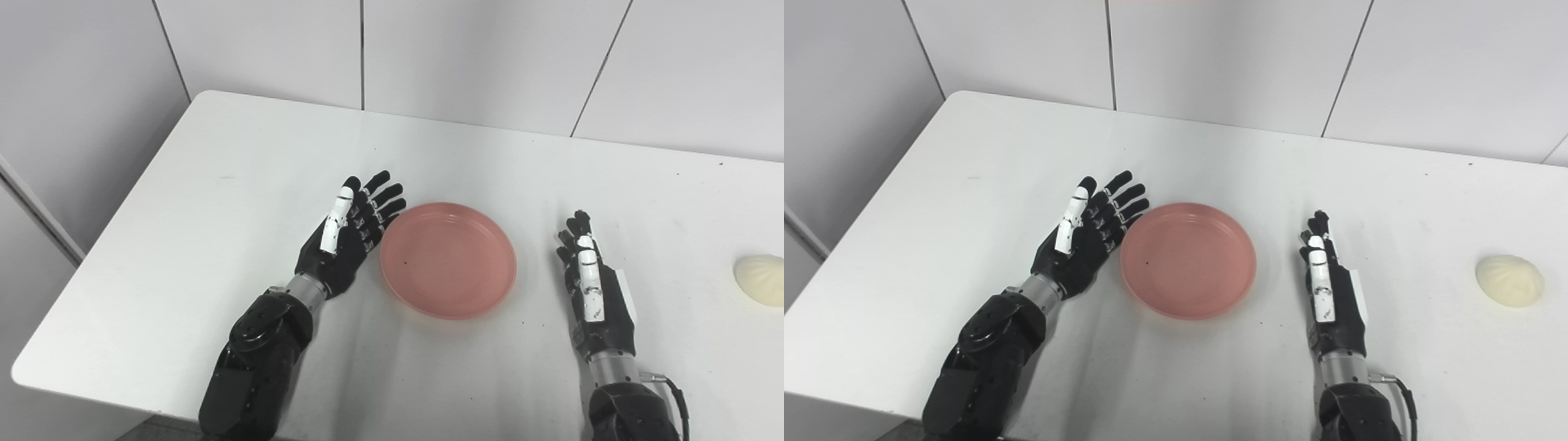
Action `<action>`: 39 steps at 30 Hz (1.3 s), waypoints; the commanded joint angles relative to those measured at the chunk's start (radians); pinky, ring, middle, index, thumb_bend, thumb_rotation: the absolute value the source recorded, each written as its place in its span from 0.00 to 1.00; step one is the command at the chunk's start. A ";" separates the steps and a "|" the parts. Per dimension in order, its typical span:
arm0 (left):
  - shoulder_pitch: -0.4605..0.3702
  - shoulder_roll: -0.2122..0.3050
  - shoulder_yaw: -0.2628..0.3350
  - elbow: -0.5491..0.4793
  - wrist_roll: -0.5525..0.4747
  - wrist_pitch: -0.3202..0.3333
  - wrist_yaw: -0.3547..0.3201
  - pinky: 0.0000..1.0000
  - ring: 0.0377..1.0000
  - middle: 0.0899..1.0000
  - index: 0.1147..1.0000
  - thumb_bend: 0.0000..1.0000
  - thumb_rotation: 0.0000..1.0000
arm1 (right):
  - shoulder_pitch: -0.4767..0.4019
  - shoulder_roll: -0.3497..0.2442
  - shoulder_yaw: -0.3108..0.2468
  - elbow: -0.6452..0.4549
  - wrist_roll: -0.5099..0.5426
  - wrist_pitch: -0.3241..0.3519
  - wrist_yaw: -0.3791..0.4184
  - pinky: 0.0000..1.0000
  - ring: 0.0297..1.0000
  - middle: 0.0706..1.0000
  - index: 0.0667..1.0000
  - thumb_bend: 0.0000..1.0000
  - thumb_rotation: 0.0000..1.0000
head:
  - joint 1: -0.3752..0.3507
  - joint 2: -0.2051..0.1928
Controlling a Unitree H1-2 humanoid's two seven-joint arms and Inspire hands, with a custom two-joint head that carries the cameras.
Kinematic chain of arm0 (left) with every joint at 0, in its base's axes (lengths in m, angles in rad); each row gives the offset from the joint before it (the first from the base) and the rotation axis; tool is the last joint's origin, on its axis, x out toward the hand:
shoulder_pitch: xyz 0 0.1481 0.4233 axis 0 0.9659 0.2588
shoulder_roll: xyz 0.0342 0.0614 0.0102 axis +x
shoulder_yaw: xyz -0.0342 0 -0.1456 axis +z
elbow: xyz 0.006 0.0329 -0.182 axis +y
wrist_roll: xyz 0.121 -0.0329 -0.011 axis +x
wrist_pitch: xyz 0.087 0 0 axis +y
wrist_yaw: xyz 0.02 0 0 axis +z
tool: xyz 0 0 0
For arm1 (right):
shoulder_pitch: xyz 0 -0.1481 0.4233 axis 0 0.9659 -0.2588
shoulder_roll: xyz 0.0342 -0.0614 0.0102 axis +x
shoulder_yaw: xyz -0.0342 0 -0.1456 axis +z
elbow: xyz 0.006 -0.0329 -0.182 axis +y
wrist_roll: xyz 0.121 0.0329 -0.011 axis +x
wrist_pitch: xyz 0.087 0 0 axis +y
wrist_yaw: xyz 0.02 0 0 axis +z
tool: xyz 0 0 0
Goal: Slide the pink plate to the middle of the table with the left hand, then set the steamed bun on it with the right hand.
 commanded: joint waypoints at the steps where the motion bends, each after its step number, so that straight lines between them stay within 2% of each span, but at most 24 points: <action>1: 0.046 0.002 -0.001 0.034 0.001 0.044 0.001 0.93 0.90 0.91 0.91 0.47 1.00 | 0.001 0.009 0.013 -0.012 -0.006 0.010 0.005 1.00 0.99 1.00 1.00 0.31 1.00 | 0.001 0.001; 10: 0.049 0.008 0.018 0.065 0.008 0.040 0.009 0.92 0.91 0.91 0.91 0.48 1.00 | -0.001 0.017 0.013 -0.014 -0.005 0.012 -0.001 1.00 0.99 1.00 1.00 0.28 1.00 | -0.026 0.007; 16: 0.047 0.006 0.038 0.086 0.011 0.028 0.022 0.92 0.91 0.91 0.91 0.49 1.00 | -0.002 0.025 0.014 -0.011 -0.001 0.014 -0.003 1.00 0.99 1.00 1.00 0.29 1.00 | -0.074 -0.002; 18: 0.047 0.007 0.045 0.091 0.008 0.023 0.019 0.93 0.91 0.92 0.91 0.49 1.00 | -0.004 0.023 0.017 -0.003 -0.012 -0.005 -0.006 1.00 0.99 1.00 1.00 0.29 1.00 | -0.085 -0.003; 19: 0.047 0.008 0.048 0.094 0.005 0.020 0.016 0.93 0.91 0.91 0.91 0.49 1.00 | -0.005 0.022 0.019 0.003 -0.020 -0.023 -0.007 1.00 0.98 1.00 1.00 0.29 1.00 | -0.127 -0.012; 20: 0.048 0.008 0.052 0.097 0.001 0.016 0.012 0.93 0.91 0.91 0.91 0.49 1.00 | -0.005 0.022 0.019 0.007 -0.023 -0.037 -0.008 1.00 0.98 0.99 1.00 0.30 1.00 | -0.127 -0.012; 21: 0.048 0.010 0.054 0.100 -0.003 0.012 0.008 0.93 0.91 0.91 0.91 0.49 1.00 | -0.007 0.023 0.018 0.011 -0.025 -0.048 -0.009 1.00 0.98 0.99 1.00 0.30 1.00 | -0.156 -0.019; 23: 0.048 0.012 0.058 0.105 -0.008 0.008 0.004 0.93 0.91 0.91 0.91 0.48 1.00 | -0.009 0.025 0.017 0.014 -0.032 -0.061 -0.014 1.00 0.97 0.99 1.00 0.30 1.00 | -0.156 -0.019; 24: 0.047 0.014 0.061 0.111 -0.009 0.004 0.001 0.93 0.91 0.91 0.91 0.49 1.00 | -0.011 0.023 0.021 0.015 -0.050 -0.074 -0.021 1.00 0.97 0.98 1.00 0.31 1.00 | -0.214 -0.037; 26: 0.048 0.018 0.067 0.121 -0.008 0.000 -0.002 0.91 0.90 0.90 0.90 0.49 1.00 | -0.015 0.016 0.034 0.013 -0.108 -0.103 -0.042 1.00 0.95 0.97 1.00 0.37 1.00 | -0.234 -0.044; 27: 0.048 0.021 0.070 0.127 -0.009 -0.004 -0.007 0.91 0.89 0.90 0.89 0.50 1.00 | -0.019 0.007 0.042 0.009 -0.147 -0.113 -0.055 0.98 0.94 0.96 0.99 0.44 1.00 | -0.234 -0.044; 28: 0.049 0.025 0.073 0.132 -0.011 -0.007 -0.014 0.90 0.89 0.90 0.89 0.50 1.00 | -0.023 0.000 0.049 0.005 -0.182 -0.123 -0.065 0.97 0.94 0.96 0.99 0.50 1.00 | -0.265 -0.054; 29: 0.049 0.027 0.075 0.135 -0.012 -0.009 -0.020 0.90 0.89 0.90 0.89 0.50 1.00 | -0.026 -0.004 0.054 0.004 -0.205 -0.128 -0.071 0.97 0.94 0.96 0.99 0.52 1.00 | -0.265 -0.054; 33: 0.047 0.050 0.086 0.184 -0.027 -0.044 -0.068 0.91 0.89 0.89 0.89 0.52 1.00 | -0.054 -0.029 0.060 -0.006 -0.337 -0.191 -0.133 0.88 0.90 0.94 0.96 0.57 1.00 | -0.338 -0.073; 39: 0.029 0.078 0.101 0.279 -0.048 -0.099 -0.123 0.88 0.87 0.87 0.87 0.53 1.00 | -0.110 -0.062 0.036 0.016 -0.426 -0.254 -0.199 0.78 0.81 0.88 0.92 0.66 0.97 | -0.400 -0.094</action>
